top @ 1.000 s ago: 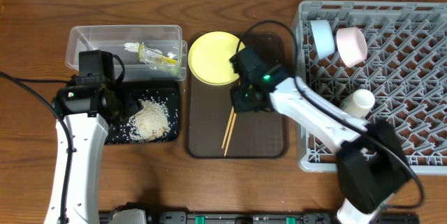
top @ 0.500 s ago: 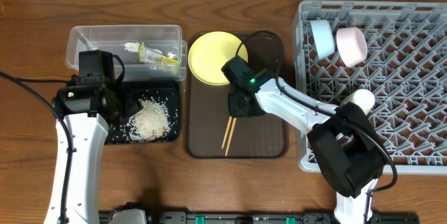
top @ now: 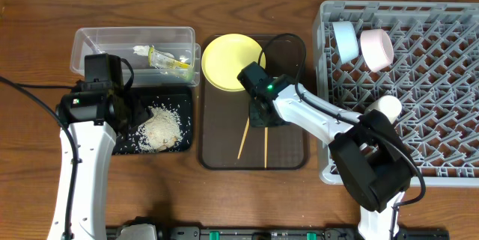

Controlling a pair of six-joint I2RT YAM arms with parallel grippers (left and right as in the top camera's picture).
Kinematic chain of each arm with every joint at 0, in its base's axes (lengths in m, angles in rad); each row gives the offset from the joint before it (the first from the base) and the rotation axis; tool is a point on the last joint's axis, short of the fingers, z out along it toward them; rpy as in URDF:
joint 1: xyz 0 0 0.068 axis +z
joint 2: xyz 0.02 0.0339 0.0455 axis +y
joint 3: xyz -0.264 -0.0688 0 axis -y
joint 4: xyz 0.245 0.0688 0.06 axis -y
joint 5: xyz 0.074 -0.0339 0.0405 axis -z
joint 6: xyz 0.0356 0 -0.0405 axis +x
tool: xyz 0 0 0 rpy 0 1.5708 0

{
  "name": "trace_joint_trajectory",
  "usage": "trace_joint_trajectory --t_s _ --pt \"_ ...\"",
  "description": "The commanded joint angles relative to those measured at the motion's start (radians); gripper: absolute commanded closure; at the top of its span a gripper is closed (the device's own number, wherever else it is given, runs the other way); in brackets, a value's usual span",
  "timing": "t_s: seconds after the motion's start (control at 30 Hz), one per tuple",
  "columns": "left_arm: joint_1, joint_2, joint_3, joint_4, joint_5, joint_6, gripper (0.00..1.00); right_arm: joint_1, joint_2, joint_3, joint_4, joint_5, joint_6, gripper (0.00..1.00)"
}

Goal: Sort waste into correct bins and load items into the dishwasher rack
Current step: 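Grasp one chopstick and drop it upright into the rack's left edge, then reach the right gripper back to the remaining chopstick and grasp it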

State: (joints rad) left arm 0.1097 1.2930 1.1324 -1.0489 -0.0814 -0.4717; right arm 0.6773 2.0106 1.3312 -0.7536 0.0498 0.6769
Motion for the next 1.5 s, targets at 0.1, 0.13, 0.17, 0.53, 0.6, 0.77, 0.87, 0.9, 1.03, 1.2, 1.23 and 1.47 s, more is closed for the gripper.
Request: trace_joint_trajectory --t_s 0.1,0.13,0.17,0.53,0.6,0.77,0.87,0.9,1.03,1.2,1.23,1.47 --pt "0.004 -0.002 0.004 -0.005 -0.005 -0.002 0.26 -0.005 0.010 -0.005 -0.016 0.006 0.014 0.99" --pt "0.004 -0.002 0.004 -0.005 -0.005 -0.002 0.27 -0.014 -0.003 -0.005 -0.025 0.006 0.013 0.99" --pt "0.004 -0.002 0.004 -0.005 -0.005 -0.002 0.26 -0.022 -0.013 -0.005 -0.029 0.006 0.008 0.99" --pt "0.004 -0.002 0.004 -0.005 -0.005 -0.002 0.26 -0.217 -0.373 -0.005 -0.124 0.093 -0.302 0.99" --pt "0.004 -0.002 0.004 -0.005 -0.005 -0.002 0.27 -0.264 -0.420 -0.005 -0.164 0.136 -0.329 0.99" --pt "0.004 -0.002 0.004 -0.004 -0.005 -0.002 0.26 -0.381 -0.456 -0.005 -0.246 0.125 -0.432 0.99" --pt "0.004 -0.002 0.004 -0.002 -0.005 -0.002 0.26 -0.422 -0.430 -0.008 -0.266 0.125 -0.457 0.99" --pt "0.004 -0.002 0.004 -0.001 -0.005 -0.002 0.27 -0.430 -0.419 -0.008 -0.266 0.125 -0.468 0.99" --pt "0.004 -0.002 0.004 -0.001 -0.005 -0.002 0.27 -0.436 -0.359 -0.010 -0.250 0.124 -0.473 0.99" --pt "0.004 -0.002 0.004 -0.002 -0.005 -0.002 0.27 -0.435 -0.294 -0.010 -0.202 0.099 -0.472 0.87" --pt "0.004 -0.002 0.004 -0.002 -0.005 -0.002 0.27 -0.435 -0.289 -0.010 -0.196 0.100 -0.472 0.82" --pt "0.004 -0.002 0.004 -0.002 -0.005 -0.002 0.27 -0.435 -0.335 -0.002 -0.120 0.094 -0.472 0.69"
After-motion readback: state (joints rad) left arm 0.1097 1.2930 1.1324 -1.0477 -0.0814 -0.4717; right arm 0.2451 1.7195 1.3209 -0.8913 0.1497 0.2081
